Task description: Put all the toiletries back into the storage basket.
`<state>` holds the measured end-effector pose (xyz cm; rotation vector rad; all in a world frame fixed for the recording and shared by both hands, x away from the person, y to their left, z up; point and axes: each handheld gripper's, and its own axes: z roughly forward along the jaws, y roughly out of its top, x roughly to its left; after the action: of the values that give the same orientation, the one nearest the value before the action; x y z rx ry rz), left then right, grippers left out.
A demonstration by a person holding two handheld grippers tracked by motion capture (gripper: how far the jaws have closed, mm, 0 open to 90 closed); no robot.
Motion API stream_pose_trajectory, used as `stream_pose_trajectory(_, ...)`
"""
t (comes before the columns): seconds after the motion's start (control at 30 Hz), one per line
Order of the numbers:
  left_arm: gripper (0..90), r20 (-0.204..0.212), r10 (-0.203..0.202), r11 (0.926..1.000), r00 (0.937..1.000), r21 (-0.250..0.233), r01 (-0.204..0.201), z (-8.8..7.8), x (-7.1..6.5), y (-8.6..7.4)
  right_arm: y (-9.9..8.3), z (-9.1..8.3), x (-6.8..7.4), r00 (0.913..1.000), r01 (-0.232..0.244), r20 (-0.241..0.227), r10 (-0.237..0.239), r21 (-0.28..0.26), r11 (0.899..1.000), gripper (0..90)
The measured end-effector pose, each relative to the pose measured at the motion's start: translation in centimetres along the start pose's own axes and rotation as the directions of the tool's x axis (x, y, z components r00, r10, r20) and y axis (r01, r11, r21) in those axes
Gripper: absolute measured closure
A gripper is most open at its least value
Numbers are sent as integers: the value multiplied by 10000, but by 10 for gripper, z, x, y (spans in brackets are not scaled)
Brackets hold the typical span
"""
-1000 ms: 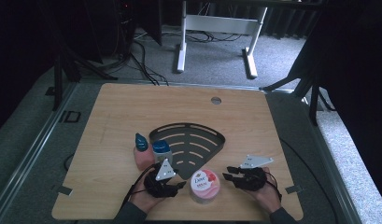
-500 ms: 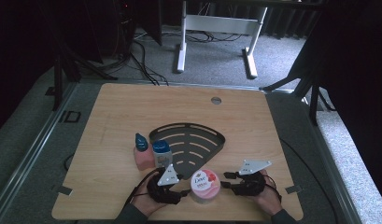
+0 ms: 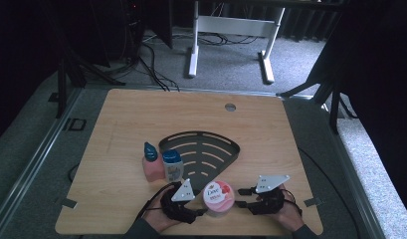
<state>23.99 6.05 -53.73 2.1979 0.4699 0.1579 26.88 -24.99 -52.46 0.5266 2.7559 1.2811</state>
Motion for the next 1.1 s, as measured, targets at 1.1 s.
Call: stream_pose_trajectory(1.1,165,-206,468,9989,9987,42,-468,16,-5,11,7,16,10,9892,1443,-291,-1440,105,9895,295)
